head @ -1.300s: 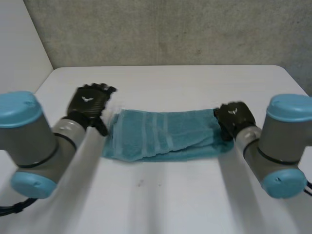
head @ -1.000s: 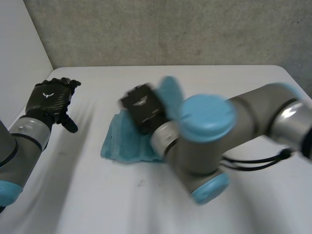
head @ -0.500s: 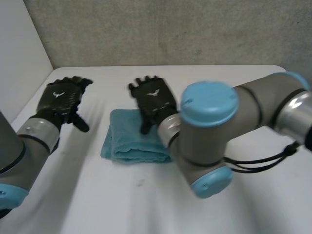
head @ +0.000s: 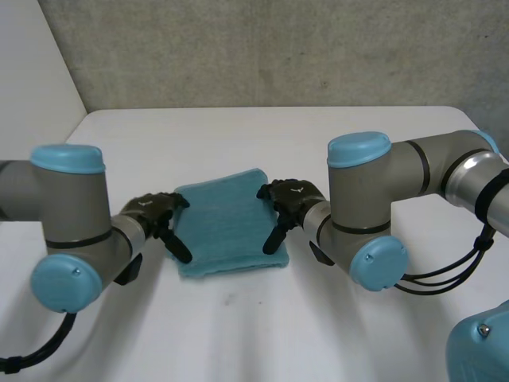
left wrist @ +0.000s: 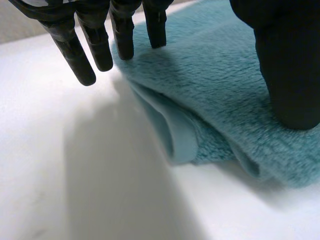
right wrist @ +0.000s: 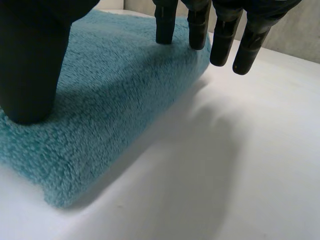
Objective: Fold the laundry
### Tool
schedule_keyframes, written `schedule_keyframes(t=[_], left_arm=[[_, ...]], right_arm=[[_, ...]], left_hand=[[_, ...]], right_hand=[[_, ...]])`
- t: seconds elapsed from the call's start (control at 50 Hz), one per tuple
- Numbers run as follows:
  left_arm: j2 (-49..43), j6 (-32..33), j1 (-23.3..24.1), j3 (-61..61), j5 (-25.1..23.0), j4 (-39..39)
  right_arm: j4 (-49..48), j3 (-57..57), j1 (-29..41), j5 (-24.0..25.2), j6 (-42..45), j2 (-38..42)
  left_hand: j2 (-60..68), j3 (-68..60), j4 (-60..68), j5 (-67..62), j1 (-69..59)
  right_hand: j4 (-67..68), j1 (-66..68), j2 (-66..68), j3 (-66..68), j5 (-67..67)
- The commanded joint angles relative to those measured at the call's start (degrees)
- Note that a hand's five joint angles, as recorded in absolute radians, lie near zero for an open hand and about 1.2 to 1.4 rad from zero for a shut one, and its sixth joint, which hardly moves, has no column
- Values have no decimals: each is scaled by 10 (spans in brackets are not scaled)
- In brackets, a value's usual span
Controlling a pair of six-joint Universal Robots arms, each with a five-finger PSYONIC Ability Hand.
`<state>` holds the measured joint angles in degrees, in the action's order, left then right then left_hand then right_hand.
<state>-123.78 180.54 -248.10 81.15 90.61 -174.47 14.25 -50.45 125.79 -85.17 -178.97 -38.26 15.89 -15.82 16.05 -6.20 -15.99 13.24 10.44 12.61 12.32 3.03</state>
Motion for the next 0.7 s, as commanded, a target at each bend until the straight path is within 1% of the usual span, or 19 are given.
schedule_keyframes(t=[0.02, 0.08, 0.1, 0.16, 0.18, 0.24, 0.26, 0.28, 0.32, 0.34, 0.4, 0.5, 0.64, 0.7], left_arm=[[127, -3, 11, 34, -6, -58], [164, -3, 22, 39, -8, -72], [189, -2, 28, 40, -8, -79], [223, 0, 32, 38, -7, -82], [241, 1, 31, 36, -7, -81], [266, 2, 26, 33, -7, -78], [282, 3, 23, 31, -7, -76], [290, 3, 19, 30, -7, -74], [306, 3, 10, 29, -8, -68], [321, 3, 1, 27, -8, -56], [348, 2, -22, 23, -10, -26], [364, 2, -31, 23, -12, -6], [364, -3, -33, 12, -50, -4], [362, -4, -34, 2, -56, -3]], right_arm=[[-13, -33, -3, -3, -2, -94], [-28, -48, -9, -4, -2, -130], [-37, -56, -13, -7, -3, -155], [-47, -70, -20, -21, -2, -202], [-51, -81, -27, -35, -2, -233], [-56, -97, -39, -64, 4, -281], [-62, -105, -48, -80, 7, -312], [-62, -105, -49, -80, 7, -313], [-62, -120, -67, -93, 12, -355], [-62, -132, -83, -96, 19, -377], [-60, -155, -113, -95, 37, -411], [-59, -176, -136, -95, 46, -432], [-56, -180, -137, -96, 42, -434], [-57, -188, -143, -95, 41, -434]], left_hand=[[17, -18, 16, -14, -16], [11, -11, 9, -7, -10], [9, -10, 7, -6, -8], [9, -10, 7, -6, -8], [11, -11, 9, -7, -10], [14, -15, 12, -11, -13], [12, -13, 11, -9, -11], [11, -11, 9, -7, -10], [11, -11, 9, -7, -10], [11, -11, 9, -7, -10], [4, -5, 2, -1, -3], [-15, 14, -16, 18, 16], [-16, 16, -18, 19, 17], [-23, 22, -25, 26, 24]], right_hand=[[-32, -4, -26, -23, -30], [-32, -4, -26, -23, -30], [-32, -4, -26, -23, -30], [-32, -4, -26, -23, -30], [-32, -4, -26, -23, -30], [-32, -4, -26, -23, -30], [-32, -4, -26, -23, -30], [-32, -4, -26, -23, -30], [-32, -4, -26, -23, -30], [-32, -4, -26, -23, -30], [-32, -4, -26, -23, -30], [-32, -4, -26, -23, -30], [-32, -4, -26, -23, -30], [-32, -4, -26, -23, -30]])
